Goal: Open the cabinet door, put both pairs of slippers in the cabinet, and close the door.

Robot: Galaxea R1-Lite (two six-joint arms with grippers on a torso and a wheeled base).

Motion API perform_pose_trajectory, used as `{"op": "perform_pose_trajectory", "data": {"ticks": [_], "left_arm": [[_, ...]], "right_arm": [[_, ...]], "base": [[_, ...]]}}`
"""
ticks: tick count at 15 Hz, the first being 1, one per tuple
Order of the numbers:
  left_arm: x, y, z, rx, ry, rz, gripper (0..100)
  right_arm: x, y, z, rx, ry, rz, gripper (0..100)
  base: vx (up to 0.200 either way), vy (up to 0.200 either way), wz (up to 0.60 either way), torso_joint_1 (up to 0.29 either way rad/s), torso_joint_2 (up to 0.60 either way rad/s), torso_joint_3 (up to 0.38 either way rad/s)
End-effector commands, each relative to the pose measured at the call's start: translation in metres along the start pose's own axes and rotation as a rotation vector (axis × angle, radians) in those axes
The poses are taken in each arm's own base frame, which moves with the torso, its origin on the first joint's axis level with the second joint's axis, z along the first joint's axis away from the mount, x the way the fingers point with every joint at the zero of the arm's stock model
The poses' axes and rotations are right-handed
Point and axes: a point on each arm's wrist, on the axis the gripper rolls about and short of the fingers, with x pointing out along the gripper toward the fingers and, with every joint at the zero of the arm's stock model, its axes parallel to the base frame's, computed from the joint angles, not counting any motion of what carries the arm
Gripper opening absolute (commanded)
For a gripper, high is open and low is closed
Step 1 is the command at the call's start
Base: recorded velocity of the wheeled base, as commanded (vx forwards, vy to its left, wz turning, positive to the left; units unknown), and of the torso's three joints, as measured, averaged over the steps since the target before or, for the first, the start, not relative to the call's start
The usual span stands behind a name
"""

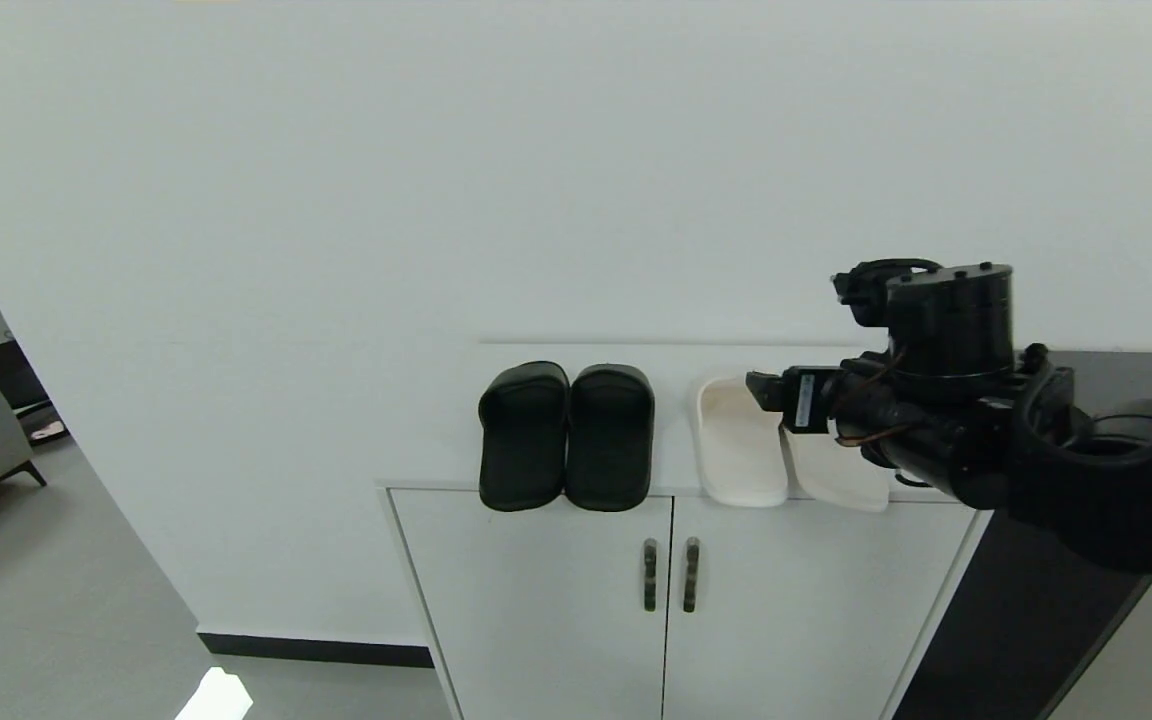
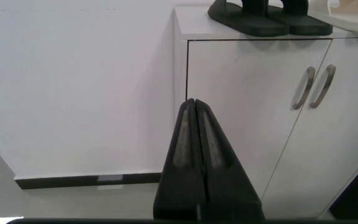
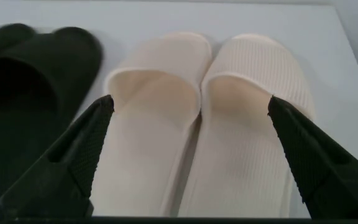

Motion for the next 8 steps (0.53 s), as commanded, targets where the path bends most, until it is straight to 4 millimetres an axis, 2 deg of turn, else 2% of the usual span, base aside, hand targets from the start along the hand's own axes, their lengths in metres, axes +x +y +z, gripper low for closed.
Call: {"op": "perform_pose_trajectory", "data": {"ticks": [1, 4, 8], "left_arm": [[0.0, 0.0, 0.0, -0.001, 0.0, -0.001, 0], [0.0, 0.0, 0.0, -0.001, 0.0, -0.001, 0], [0.0, 0.0, 0.0, -0.004, 0.002, -0.001, 0]], "right_arm": [[0.032, -0.002, -0.019, -0.02, 0.052, -0.057, 100], [0.041, -0.003, -0.026, -0.027, 0.07, -0.071, 100], [0.066, 0.0, -0.03, -0.022, 0.07, -0.084, 100]], "base": [[0.0, 0.0, 0.0, 0.0, 0.0, 0.0], [0.0, 0.0, 0.0, 0.0, 0.0, 0.0], [0.0, 0.0, 0.0, 0.0, 0.0, 0.0]]}}
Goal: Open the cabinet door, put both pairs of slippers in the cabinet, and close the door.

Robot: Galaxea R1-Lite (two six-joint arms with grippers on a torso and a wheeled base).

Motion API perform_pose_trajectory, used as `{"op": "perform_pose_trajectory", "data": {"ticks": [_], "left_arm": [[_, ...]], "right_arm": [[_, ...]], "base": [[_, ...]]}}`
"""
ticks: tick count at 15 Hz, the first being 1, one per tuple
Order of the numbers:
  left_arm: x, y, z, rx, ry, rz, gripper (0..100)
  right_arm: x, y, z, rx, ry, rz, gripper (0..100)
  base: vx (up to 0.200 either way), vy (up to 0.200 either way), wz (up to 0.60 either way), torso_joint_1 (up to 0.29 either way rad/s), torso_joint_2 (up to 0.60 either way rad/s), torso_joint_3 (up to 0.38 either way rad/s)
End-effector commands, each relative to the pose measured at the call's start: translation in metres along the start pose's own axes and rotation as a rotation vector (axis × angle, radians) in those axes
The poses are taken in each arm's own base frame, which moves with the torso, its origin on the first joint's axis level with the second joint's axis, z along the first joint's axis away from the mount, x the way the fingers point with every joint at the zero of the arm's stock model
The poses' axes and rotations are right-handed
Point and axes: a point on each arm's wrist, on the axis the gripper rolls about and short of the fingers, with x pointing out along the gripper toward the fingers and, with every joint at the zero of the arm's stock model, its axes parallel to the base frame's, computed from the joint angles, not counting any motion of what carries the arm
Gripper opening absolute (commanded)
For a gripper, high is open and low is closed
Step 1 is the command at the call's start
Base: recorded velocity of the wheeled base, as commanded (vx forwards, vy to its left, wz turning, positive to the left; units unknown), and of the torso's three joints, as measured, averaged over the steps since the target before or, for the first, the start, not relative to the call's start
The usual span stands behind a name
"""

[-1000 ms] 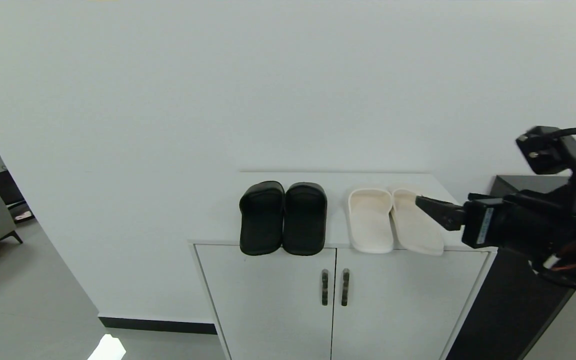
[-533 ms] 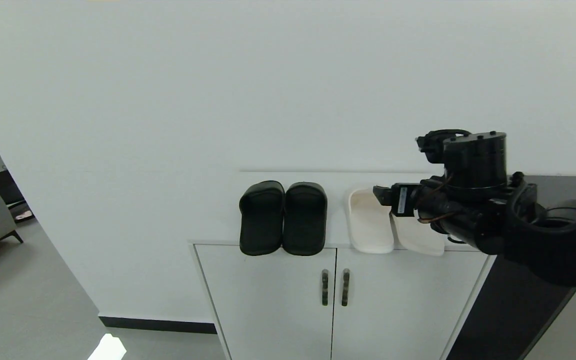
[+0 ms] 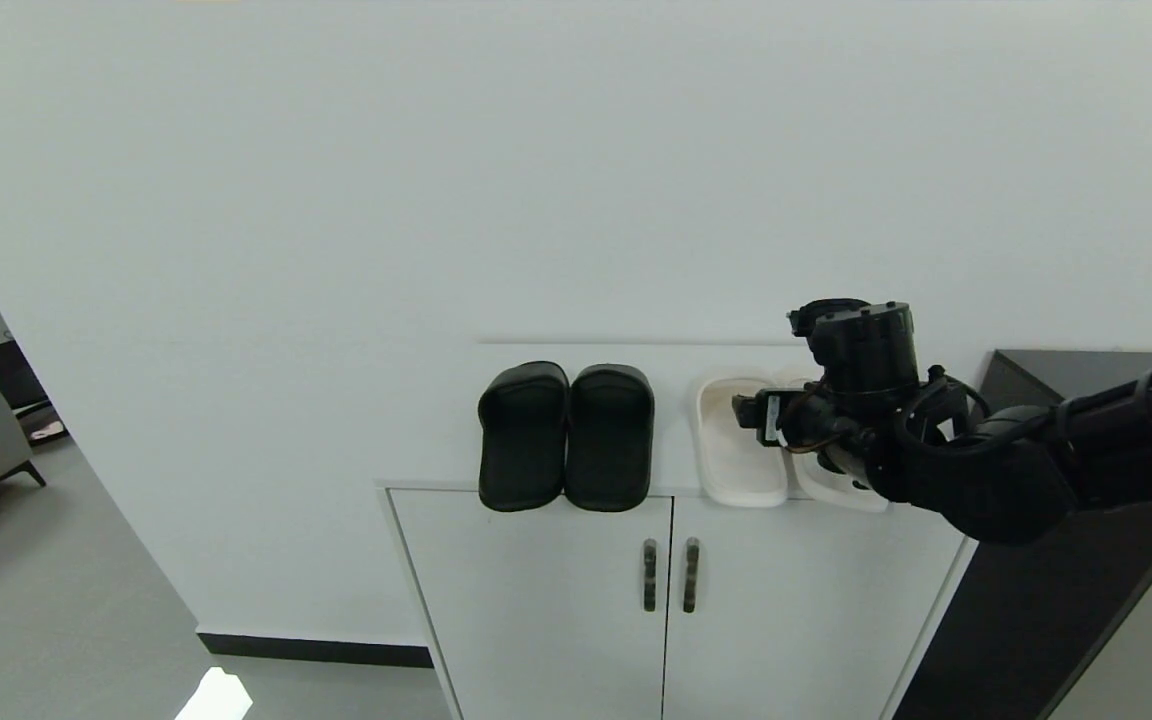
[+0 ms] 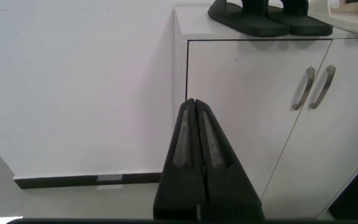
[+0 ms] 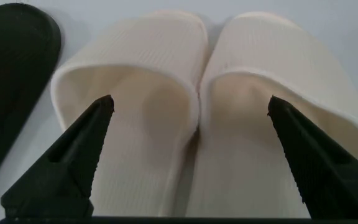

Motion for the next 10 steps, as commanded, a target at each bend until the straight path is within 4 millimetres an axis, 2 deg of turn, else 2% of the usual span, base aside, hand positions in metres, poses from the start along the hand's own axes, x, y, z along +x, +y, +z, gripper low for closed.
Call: {"op": "perform_pose_trajectory", "data": {"ticks": [1, 5, 6, 10], "left_arm": [[0.0, 0.0, 0.0, -0.001, 0.001, -0.001, 0], [0.0, 0.0, 0.0, -0.001, 0.001, 0.002, 0], [0.0, 0.0, 0.0, -0.003, 0.001, 0.001, 0], [0.0, 0.0, 0.0, -0.001, 0.001, -0.001, 0]], "right_arm": [[0.02, 0.001, -0.006, -0.001, 0.011, -0.018, 100], [0.039, -0.002, -0.004, 0.012, -0.003, -0.04, 100], [0.04, -0.001, -0.002, 0.016, -0.011, -0.038, 0], [0.041, 0.001, 0.002, 0.013, -0.02, -0.035, 0]], "base": [[0.0, 0.0, 0.0, 0.0, 0.0, 0.0], [0.0, 0.0, 0.0, 0.0, 0.0, 0.0], [0.0, 0.0, 0.0, 0.0, 0.0, 0.0], [0.0, 0.0, 0.0, 0.0, 0.0, 0.0]]}}
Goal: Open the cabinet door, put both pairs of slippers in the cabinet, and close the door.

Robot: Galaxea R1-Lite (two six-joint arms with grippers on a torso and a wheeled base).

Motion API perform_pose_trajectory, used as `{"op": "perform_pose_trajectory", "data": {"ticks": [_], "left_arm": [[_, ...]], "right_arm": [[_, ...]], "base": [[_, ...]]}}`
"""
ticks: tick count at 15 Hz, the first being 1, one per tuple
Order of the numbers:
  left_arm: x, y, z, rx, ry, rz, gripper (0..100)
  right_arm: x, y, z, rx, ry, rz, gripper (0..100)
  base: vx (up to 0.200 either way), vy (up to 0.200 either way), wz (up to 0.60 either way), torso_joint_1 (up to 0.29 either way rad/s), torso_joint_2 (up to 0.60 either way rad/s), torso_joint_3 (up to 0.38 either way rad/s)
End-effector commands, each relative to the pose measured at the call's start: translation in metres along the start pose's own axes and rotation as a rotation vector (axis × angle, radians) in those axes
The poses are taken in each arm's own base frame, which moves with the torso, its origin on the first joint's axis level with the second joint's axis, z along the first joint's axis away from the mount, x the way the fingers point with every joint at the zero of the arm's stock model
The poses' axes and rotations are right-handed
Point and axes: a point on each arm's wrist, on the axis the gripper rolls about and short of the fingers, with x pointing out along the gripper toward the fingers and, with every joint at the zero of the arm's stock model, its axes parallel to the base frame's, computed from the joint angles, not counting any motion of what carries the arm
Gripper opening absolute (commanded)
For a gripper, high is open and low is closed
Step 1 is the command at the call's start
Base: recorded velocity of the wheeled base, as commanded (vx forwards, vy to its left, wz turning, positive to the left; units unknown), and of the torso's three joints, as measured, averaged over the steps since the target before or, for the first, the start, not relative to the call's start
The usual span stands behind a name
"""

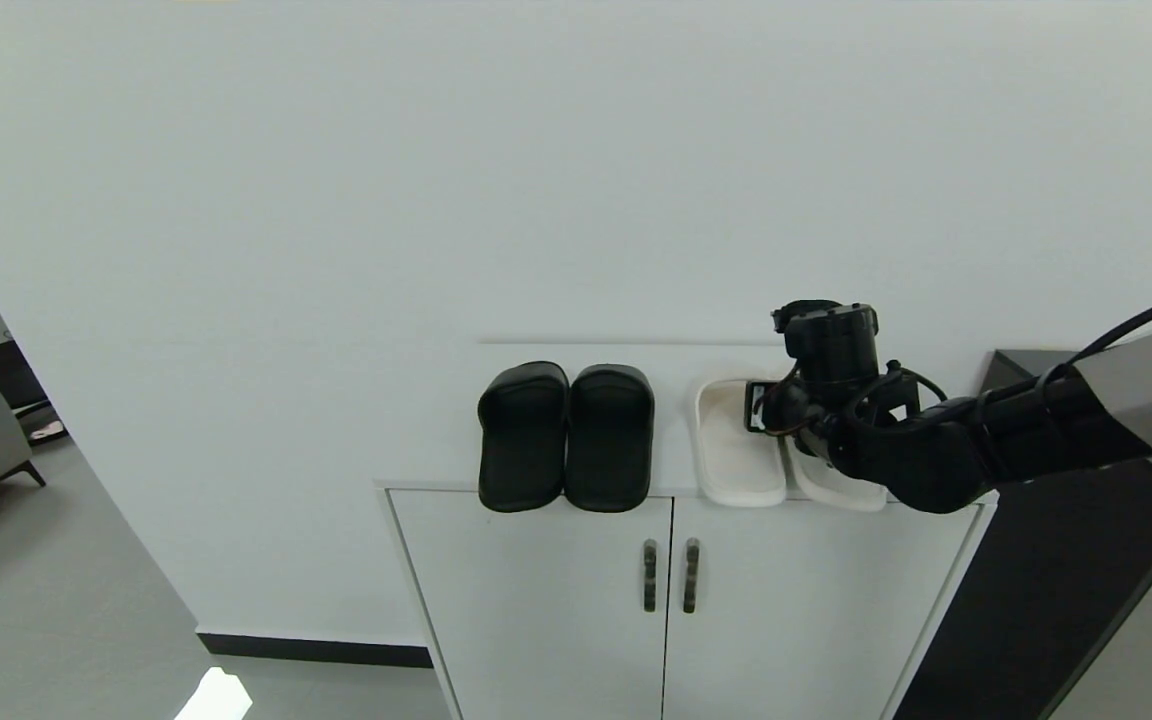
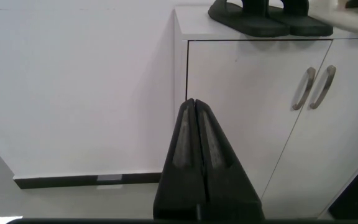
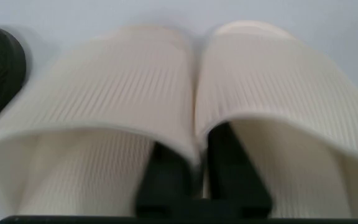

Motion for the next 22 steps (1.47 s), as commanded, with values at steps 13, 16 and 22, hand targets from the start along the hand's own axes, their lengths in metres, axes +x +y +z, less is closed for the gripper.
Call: {"op": "perform_pose_trajectory", "data": {"ticks": [13, 16, 22], "left_arm": [[0.0, 0.0, 0.0, 0.0, 0.001, -0.001, 0], [0.0, 0.0, 0.0, 0.0, 0.001, -0.001, 0], [0.0, 0.0, 0.0, 0.001, 0.001, -0.003, 0]], "right_arm": [[-0.208, -0.024, -0.008, -0.066, 0.015, 0.65, 0], [-0.237, -0.041, -0.02, -0.035, 0.048, 0.763, 0], [-0.251, -0.051, -0.034, -0.059, 0.107, 0.922, 0]], "base": [[0.0, 0.0, 0.0, 0.0, 0.0, 0.0], [-0.067, 0.0, 0.0, 0.001, 0.0, 0.001], [-0.2, 0.0, 0.0, 0.001, 0.0, 0.002]]}}
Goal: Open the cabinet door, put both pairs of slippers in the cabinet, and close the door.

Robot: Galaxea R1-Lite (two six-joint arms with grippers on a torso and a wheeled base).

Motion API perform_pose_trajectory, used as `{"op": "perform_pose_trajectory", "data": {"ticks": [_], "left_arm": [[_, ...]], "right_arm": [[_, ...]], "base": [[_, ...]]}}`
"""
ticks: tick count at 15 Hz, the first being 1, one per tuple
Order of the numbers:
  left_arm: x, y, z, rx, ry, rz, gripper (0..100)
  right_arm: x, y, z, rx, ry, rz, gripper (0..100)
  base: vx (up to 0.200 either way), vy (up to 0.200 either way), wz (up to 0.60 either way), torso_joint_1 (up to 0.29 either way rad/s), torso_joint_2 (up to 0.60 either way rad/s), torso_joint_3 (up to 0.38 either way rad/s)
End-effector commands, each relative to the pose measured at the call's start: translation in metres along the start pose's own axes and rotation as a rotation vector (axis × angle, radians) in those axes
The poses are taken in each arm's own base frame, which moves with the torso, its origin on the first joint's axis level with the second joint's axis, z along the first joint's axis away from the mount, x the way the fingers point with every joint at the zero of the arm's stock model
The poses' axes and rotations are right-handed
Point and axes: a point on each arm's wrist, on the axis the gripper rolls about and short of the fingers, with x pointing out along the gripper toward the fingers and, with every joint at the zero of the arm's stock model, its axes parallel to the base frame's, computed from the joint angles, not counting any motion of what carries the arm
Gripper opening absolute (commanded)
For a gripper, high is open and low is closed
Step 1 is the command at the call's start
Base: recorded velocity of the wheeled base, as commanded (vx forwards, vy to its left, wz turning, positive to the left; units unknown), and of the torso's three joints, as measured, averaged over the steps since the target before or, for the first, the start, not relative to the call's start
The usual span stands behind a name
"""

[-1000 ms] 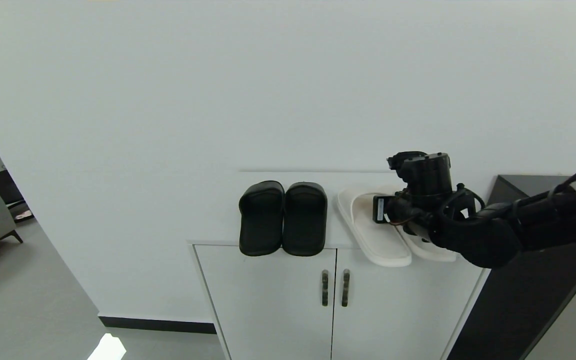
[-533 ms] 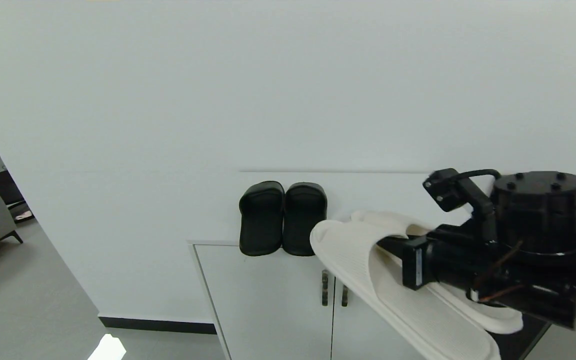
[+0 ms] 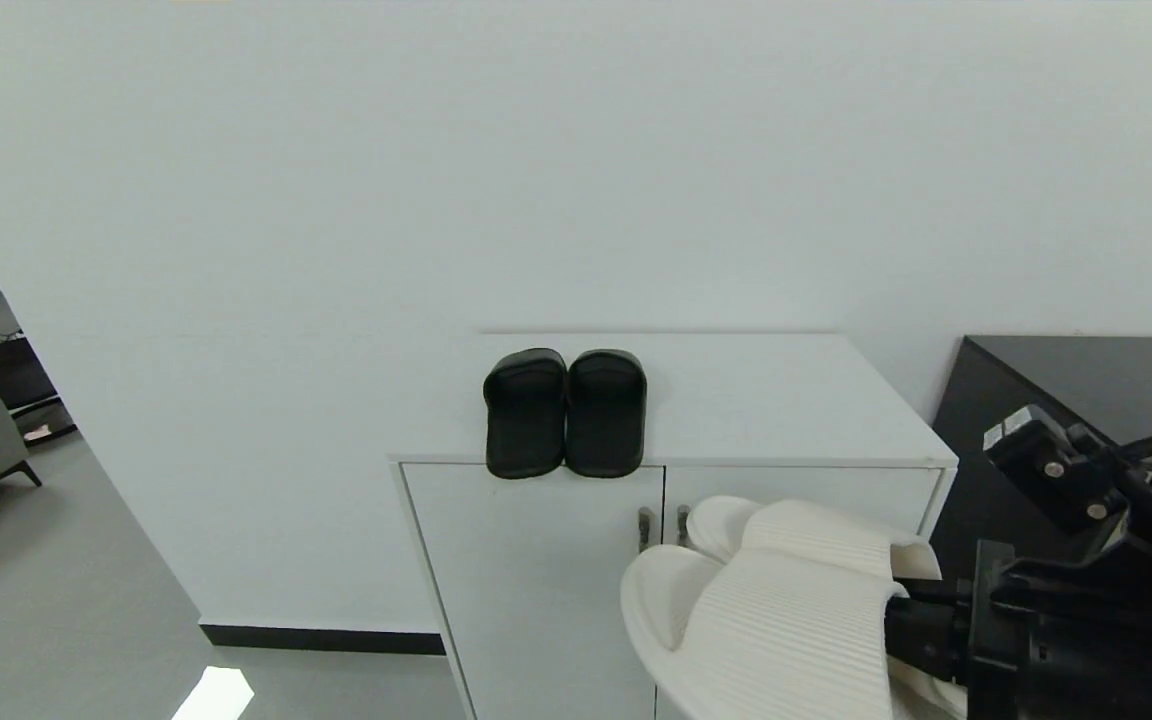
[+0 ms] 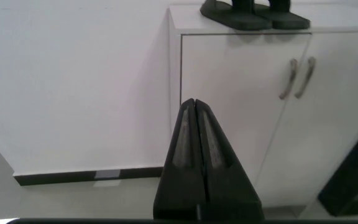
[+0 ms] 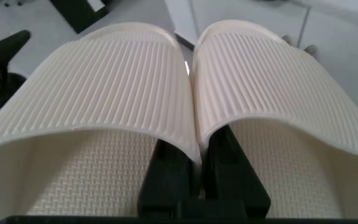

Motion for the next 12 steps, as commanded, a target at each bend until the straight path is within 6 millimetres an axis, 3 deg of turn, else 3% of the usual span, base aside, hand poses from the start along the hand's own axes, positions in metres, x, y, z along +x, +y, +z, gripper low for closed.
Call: {"op": "perform_pose_trajectory", "data": {"ticks": [1, 5, 12], "left_arm": [[0.0, 0.0, 0.0, 0.0, 0.002, -0.001, 0], [0.0, 0.0, 0.0, 0.0, 0.002, -0.001, 0], [0.0, 0.0, 0.0, 0.0, 0.002, 0.001, 0]], "right_arm": [[-0.011, 0.003, -0.002, -0.006, -0.012, 0.046, 0], [-0.015, 0.003, -0.006, -0.007, -0.001, 0.063, 0], [-0.016, -0.003, -0.015, -0.009, -0.003, 0.085, 0]], "base": [[0.0, 0.0, 0.0, 0.0, 0.0, 0.0], [0.0, 0.0, 0.0, 0.0, 0.0, 0.0], [0.0, -0.2, 0.0, 0.006, 0.01, 0.002]]}}
